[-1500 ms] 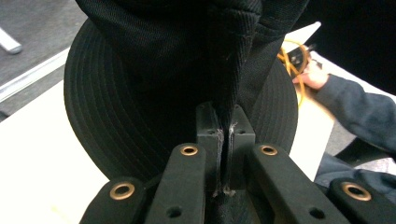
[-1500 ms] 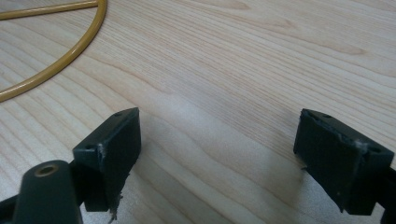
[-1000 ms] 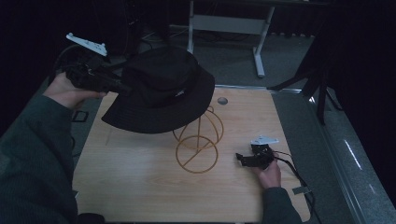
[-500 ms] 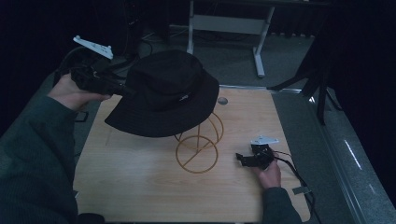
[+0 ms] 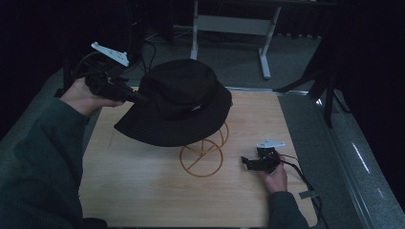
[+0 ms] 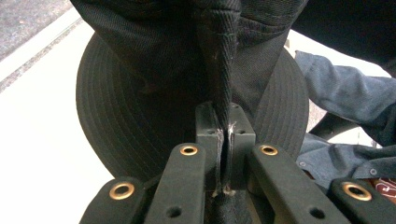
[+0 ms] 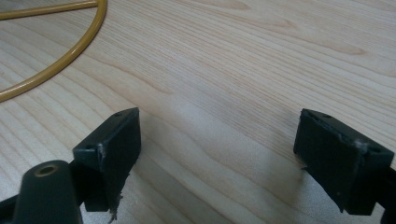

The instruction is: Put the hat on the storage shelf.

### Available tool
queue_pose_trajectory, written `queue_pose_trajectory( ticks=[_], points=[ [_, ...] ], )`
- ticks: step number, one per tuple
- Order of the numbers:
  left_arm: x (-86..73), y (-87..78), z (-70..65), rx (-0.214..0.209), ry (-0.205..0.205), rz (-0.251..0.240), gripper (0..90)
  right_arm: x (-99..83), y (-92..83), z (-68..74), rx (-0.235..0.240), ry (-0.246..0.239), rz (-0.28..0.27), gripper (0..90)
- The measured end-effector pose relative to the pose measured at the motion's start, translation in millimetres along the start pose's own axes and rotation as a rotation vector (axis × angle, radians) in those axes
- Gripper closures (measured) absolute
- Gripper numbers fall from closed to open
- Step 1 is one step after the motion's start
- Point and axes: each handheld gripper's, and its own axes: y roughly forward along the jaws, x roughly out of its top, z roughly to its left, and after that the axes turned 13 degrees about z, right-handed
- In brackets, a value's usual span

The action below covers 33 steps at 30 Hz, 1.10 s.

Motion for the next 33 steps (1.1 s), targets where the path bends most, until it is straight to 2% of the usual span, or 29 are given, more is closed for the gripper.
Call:
queue_pose_trajectory(
  ticks=[6, 14, 18, 23, 26, 33],
  points=[
    [5.4, 6.2, -2.5, -0.005, 0.012, 0.011, 87.3, 0.0, 0.0, 0.0, 0.0, 0.0, 0.0, 14.8],
    [12.2, 15.8, -4.9, -0.004, 0.034, 0.055, 87.1, 0.0, 0.0, 0.0, 0.0, 0.0, 0.0, 14.8],
    [14.4, 18.6, -7.7, -0.004, 0.041, 0.055, 87.0, 0.0, 0.0, 0.0, 0.0, 0.0, 0.0, 14.8],
    [16.3, 23.4, -9.0, 0.008, 0.047, 0.075, 86.5, 0.0, 0.0, 0.0, 0.001, 0.0, 0.0, 14.8],
    [17.4, 26.4, -9.5, 0.014, 0.066, 0.092, 86.1, 0.0, 0.1, 0.1, 0.0, 0.001, -0.001, 14.8],
    [19.2, 33.1, -10.0, 0.035, 0.063, 0.118, 85.5, 0.0, 0.0, 0.1, 0.0, 0.001, 0.0, 14.8]
  ],
)
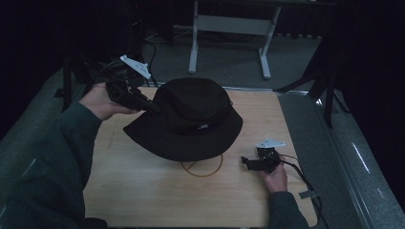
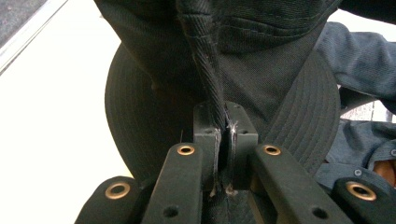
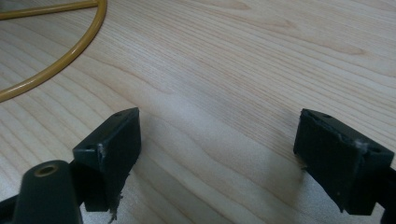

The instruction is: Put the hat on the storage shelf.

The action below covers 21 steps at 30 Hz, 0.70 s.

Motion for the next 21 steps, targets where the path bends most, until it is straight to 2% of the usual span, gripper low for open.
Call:
queue_pose_trajectory(
  ticks=[12, 14, 21],
  points=[
    [2.4, 15.6, 1.5, 0.024, -0.01, 0.059, 83.0, 0.0, 0.0, 0.0, 0.0, -0.001, 0.0, 14.8],
    [4.1, 20.3, 1.8, 0.024, 0.002, 0.074, 82.8, 0.0, 0.0, 0.0, 0.0, -0.001, 0.0, 14.8],
    [8.7, 27.2, 0.3, 0.024, 0.006, 0.078, 81.9, 0.0, 0.0, 0.0, 0.0, -0.001, 0.0, 14.8]
  ],
)
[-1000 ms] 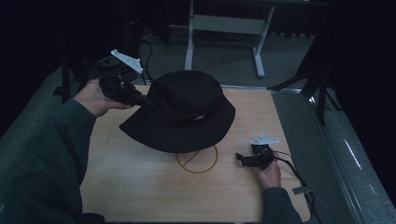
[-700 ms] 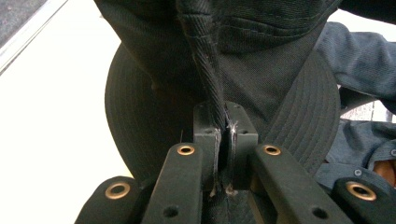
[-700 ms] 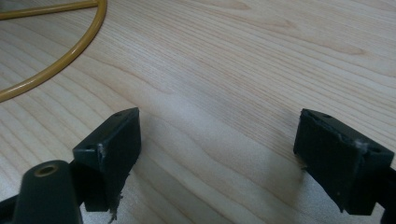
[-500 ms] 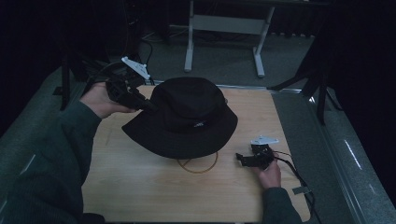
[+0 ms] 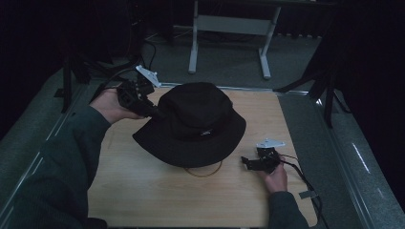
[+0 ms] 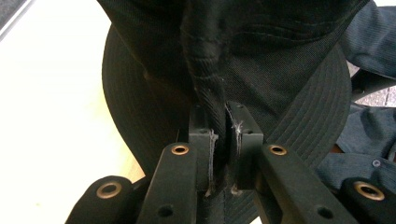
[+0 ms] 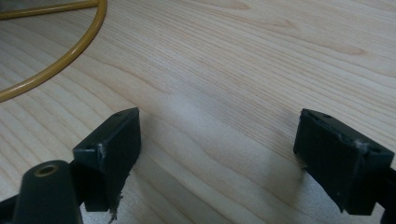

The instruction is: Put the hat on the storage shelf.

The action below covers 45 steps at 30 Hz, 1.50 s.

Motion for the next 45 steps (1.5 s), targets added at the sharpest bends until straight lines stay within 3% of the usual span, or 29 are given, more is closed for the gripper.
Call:
queue_pose_trajectory(
  ticks=[9, 16, 25, 29, 32, 38, 45],
  points=[
    [6.7, 9.0, -2.0, 0.01, 0.014, 0.01, 82.3, 0.0, 0.0, 0.0, 0.0, 0.0, 0.0, 14.8],
    [12.9, 9.3, -4.2, 0.013, 0.015, -0.024, 85.6, 0.0, 0.0, 0.0, 0.0, 0.0, 0.0, 14.8],
    [24.5, 24.3, -1.4, 0.03, -0.039, -0.05, 82.2, 0.0, 0.0, 0.0, 0.0, 0.0, 0.0, 14.8],
    [27.6, 30.7, 1.6, 0.026, -0.057, -0.042, 75.7, 0.0, 0.0, 0.0, 0.0, 0.0, 0.0, 14.8],
    [26.0, 31.9, 2.3, 0.021, -0.067, -0.038, 61.7, 0.0, 0.0, 0.0, 0.0, 0.0, 0.0, 14.8],
    [15.6, 26.4, 2.6, 0.033, -0.092, -0.056, 43.1, 0.0, 0.0, 0.0, 0.0, -0.001, 0.0, 14.8],
    [2.6, 17.9, 5.5, 0.043, -0.122, -0.088, 35.3, 0.0, 0.0, 0.0, 0.0, 0.0, 0.0, 14.8]
  ],
)
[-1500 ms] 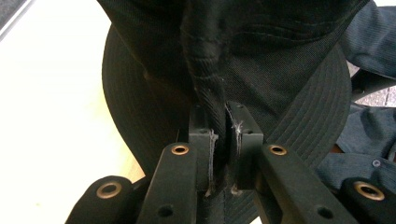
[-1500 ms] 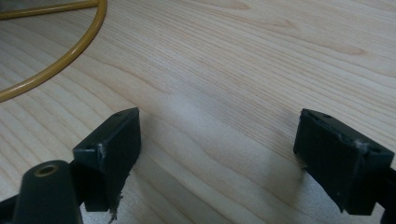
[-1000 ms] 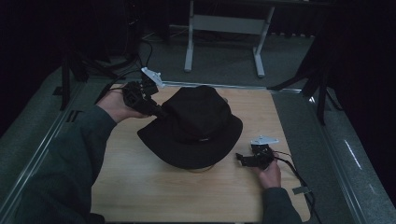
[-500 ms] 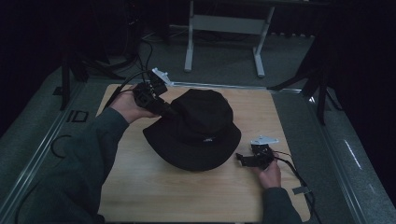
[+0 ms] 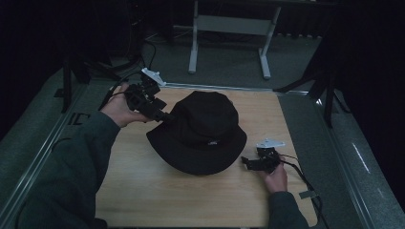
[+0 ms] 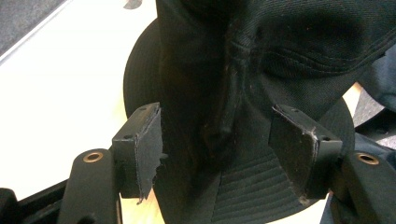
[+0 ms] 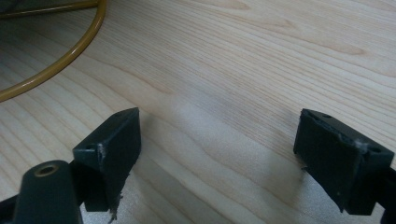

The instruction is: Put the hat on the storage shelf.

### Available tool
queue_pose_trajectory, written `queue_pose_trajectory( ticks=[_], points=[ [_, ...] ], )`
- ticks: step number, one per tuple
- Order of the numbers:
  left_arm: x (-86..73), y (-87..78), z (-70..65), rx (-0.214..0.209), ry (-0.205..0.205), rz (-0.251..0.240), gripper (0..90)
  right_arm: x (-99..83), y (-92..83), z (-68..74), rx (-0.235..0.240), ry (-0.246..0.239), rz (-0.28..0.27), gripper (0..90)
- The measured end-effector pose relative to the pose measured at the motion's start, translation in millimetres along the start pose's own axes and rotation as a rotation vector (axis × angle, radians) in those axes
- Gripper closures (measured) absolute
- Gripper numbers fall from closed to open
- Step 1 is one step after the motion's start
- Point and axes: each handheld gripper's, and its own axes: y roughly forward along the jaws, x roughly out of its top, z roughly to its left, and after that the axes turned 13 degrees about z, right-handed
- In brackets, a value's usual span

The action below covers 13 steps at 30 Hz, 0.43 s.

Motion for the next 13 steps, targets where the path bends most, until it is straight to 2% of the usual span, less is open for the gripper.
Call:
queue_pose_trajectory(
  ticks=[2, 5, 6, 7, 13],
  points=[
    [-4.6, -1.2, 3.1, 0.01, -0.004, 0.004, 35.7, 0.0, 0.0, 0.0, 0.0, 0.0, 0.0, 14.8],
    [-9.7, -2.2, 5.0, 0.022, -0.033, -0.006, 36.1, 0.0, 0.0, 0.0, 0.0, 0.0, 0.0, 14.9],
    [-12.0, -3.2, 6.2, 0.048, -0.051, -0.006, 36.5, 0.0, 0.0, 0.0, 0.0, 0.0, 0.0, 14.8],
    [-13.5, -4.0, 6.8, 0.057, -0.062, -0.007, 37.2, 0.0, 0.0, 0.0, 0.0, 0.0, 0.0, 14.9],
    [-26.4, -12.7, 10.3, 0.101, -0.106, -0.051, 37.3, 0.0, 0.0, 0.0, 0.0, 0.0, 0.0, 14.8]
  ],
)
